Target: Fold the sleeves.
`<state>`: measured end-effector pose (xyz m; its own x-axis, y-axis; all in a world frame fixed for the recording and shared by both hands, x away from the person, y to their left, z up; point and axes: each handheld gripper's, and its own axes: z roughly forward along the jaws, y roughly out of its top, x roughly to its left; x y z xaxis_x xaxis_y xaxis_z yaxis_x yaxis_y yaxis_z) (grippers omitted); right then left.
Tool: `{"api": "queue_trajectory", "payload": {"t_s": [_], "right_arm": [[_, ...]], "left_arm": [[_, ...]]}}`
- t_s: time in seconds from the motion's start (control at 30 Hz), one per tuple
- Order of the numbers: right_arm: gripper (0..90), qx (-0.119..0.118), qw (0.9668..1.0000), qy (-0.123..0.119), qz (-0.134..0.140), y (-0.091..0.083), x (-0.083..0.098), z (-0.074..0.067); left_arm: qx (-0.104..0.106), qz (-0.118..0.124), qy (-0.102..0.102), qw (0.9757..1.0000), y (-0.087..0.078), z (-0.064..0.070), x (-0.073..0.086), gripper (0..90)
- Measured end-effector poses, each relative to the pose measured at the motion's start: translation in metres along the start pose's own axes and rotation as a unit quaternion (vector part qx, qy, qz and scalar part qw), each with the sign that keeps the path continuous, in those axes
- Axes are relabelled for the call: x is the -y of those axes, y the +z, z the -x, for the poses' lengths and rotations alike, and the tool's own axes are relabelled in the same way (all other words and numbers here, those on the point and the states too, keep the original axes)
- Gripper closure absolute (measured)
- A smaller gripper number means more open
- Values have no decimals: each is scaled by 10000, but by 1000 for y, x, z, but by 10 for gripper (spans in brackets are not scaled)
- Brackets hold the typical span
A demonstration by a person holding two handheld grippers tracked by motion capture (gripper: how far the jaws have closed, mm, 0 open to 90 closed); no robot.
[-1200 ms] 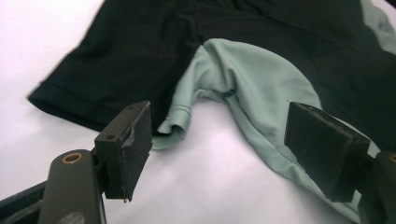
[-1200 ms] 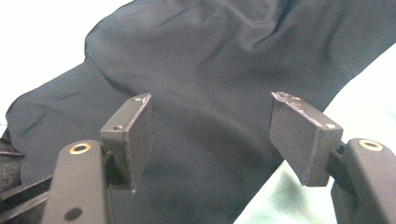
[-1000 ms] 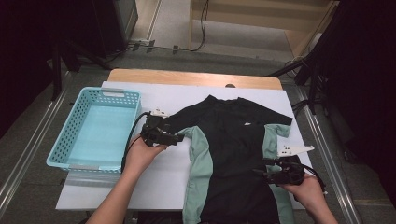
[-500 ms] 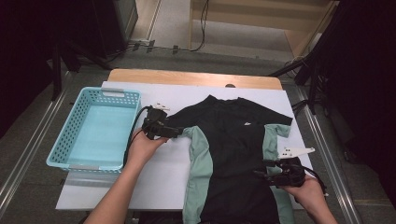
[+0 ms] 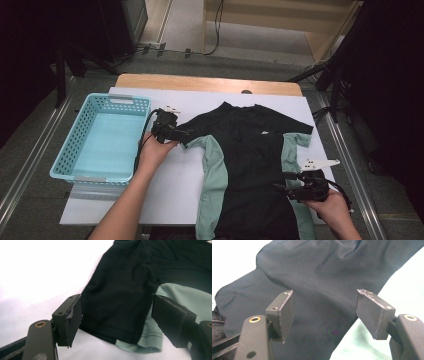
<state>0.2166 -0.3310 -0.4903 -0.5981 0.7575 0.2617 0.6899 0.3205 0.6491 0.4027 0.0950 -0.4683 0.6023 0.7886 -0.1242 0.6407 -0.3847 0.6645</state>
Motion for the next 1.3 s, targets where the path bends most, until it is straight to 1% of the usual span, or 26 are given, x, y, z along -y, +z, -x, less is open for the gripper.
{"api": "queue_trajectory", "payload": {"t_s": [0.13,0.2,0.27,0.4,0.47,0.5,0.57,0.6,0.63,0.7,0.77,0.83,0.93,1.07,1.2,1.3], "right_arm": [[296,7,10000,-6,-17,0,0,0],[297,-7,10000,-15,-6,1,0,0],[297,-14,10000,-12,-2,1,-1,0],[297,-8,10000,-9,-6,1,-1,0],[297,-4,10000,-14,-11,1,0,0],[296,-8,10000,-14,-8,1,0,0],[297,-13,10000,4,-3,0,0,-1],[297,-17,10000,4,1,0,0,-1],[297,-15,10000,4,5,0,0,-1],[297,-22,10000,3,19,0,0,0],[297,-23,10000,-9,21,0,0,0],[297,-23,10000,-9,19,0,0,0],[298,-13,10000,5,10,0,0,-1],[298,-22,10000,-15,17,0,0,-2],[303,-57,10000,-31,58,0,-1,-2],[308,-62,9999,-33,74,0,-1,-3]], "left_arm": [[-82,26,-33,10000,5,-3,1,259],[-146,-42,-17,9999,9,-5,1,259],[-290,-136,-3,9995,14,-7,3,259],[-527,-161,52,9985,21,-10,5,259],[-608,-179,52,9980,25,-10,7,259],[-653,-203,109,9976,27,-9,7,259],[-625,-252,96,9977,33,-8,9,260],[-702,-209,178,9972,33,-7,11,259],[-733,-211,217,9968,34,-7,11,273],[-748,-169,200,9969,34,-6,12,272],[-784,-70,187,9967,34,-5,15,280],[-800,-67,181,9966,33,-5,15,298],[-805,-42,153,9966,32,-3,16,345],[-758,-16,148,9970,31,0,17,451],[-685,-80,139,9975,29,3,16,583],[-584,-129,151,9981,29,6,16,708]]}}
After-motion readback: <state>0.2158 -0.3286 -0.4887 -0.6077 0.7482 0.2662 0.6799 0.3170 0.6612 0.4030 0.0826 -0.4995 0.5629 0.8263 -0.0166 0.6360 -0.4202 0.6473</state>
